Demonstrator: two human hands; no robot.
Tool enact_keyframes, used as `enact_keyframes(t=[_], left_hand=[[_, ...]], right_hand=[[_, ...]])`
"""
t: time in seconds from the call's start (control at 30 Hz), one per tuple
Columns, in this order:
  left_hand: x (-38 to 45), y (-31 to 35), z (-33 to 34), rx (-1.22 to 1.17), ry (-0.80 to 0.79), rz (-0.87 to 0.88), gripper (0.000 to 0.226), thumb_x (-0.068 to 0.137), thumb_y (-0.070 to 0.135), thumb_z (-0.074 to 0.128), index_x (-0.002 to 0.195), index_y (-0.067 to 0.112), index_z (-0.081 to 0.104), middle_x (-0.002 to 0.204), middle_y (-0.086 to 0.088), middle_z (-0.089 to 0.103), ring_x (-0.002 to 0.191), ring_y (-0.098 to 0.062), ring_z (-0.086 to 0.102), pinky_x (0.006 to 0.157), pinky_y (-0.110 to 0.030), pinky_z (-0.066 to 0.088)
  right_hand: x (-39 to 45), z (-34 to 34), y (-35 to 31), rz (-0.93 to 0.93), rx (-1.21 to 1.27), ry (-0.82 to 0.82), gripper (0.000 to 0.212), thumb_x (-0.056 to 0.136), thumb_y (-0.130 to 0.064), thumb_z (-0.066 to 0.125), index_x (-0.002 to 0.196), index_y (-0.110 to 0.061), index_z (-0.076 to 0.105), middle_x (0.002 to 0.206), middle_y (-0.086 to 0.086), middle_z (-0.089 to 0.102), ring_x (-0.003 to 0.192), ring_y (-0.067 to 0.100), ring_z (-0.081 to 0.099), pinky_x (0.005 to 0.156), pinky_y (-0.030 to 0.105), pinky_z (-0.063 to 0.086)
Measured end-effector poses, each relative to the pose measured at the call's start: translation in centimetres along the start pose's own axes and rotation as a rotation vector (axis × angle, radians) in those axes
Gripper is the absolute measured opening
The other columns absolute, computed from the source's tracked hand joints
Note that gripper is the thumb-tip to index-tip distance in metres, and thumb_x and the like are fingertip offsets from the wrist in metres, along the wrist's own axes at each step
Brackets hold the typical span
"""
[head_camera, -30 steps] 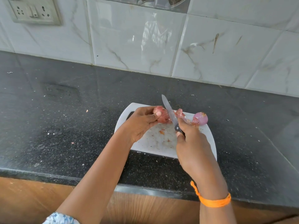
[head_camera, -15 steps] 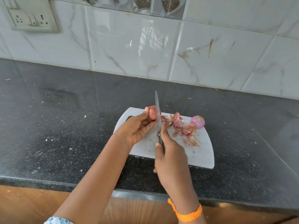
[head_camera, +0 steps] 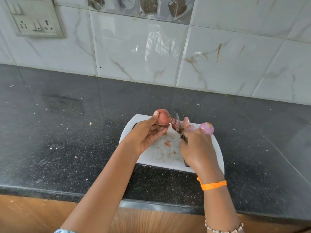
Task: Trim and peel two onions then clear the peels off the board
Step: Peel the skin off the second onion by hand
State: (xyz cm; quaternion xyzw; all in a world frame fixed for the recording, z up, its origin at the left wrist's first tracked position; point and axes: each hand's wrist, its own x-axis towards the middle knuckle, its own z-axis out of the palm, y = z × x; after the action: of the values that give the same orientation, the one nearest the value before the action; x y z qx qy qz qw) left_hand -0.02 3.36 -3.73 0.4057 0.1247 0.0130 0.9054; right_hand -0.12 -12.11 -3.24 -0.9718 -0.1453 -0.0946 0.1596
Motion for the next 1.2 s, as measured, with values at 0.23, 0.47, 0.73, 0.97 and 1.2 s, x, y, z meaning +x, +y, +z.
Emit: enact_keyframes(t=[0.23,0.47,0.73,0.97,1.2], left_hand=[[0.2,-0.4,-0.2,0.111,-0.053,0.048,0.029,0.087,0.028,0.06,0.094,0.001,0.068,0.089,-0.01,0.071,0.08,-0.014,0.067,0.076,-0.022,0.057],[0.5,-0.2,-0.4,0.153,-0.023,0.067,0.034,0.087,0.036,0.058,0.095,0.005,0.069,0.087,-0.005,0.073,0.08,-0.008,0.07,0.078,-0.02,0.056],[0.5,-0.1,-0.2,0.073,0.034,0.049,0.033,0.089,0.034,0.058,0.091,0.003,0.064,0.085,-0.011,0.071,0.075,-0.012,0.07,0.072,-0.024,0.059],[0.2,-0.1,-0.2,0.113,0.032,0.054,0.044,0.088,0.044,0.055,0.097,0.002,0.063,0.087,-0.015,0.071,0.079,-0.018,0.07,0.072,-0.024,0.059],[-0.2,-0.2,-0.3,0.308,-0.003,0.08,0.052,0.088,0.054,0.045,0.098,0.008,0.067,0.082,-0.01,0.072,0.077,-0.018,0.071,0.067,-0.022,0.057]], right_hand=[[4.9,-2.7,-1.4,-0.462,0.424,-0.073,0.066,0.077,0.0,0.071,0.135,-0.024,0.051,0.128,-0.003,0.05,0.115,0.009,0.046,0.09,0.009,0.04],[7.0,-1.5,0.3,-0.414,0.899,-0.234,0.033,0.08,0.005,0.067,0.105,-0.016,0.07,0.086,-0.008,0.068,0.081,0.006,0.065,0.07,0.028,0.054],[7.4,-0.9,1.2,-0.146,1.121,-0.077,0.023,0.088,0.005,0.057,0.093,-0.014,0.068,0.082,-0.008,0.07,0.08,0.004,0.067,0.072,0.017,0.052],[6.8,-1.0,1.0,-0.329,0.888,-0.203,0.056,0.078,-0.005,0.074,0.124,-0.033,0.056,0.12,-0.012,0.062,0.114,0.001,0.056,0.093,0.018,0.044],[6.1,-0.6,0.0,-0.397,0.983,-0.246,0.04,0.079,0.001,0.07,0.113,-0.021,0.064,0.112,-0.003,0.068,0.105,0.007,0.064,0.093,0.023,0.05]])
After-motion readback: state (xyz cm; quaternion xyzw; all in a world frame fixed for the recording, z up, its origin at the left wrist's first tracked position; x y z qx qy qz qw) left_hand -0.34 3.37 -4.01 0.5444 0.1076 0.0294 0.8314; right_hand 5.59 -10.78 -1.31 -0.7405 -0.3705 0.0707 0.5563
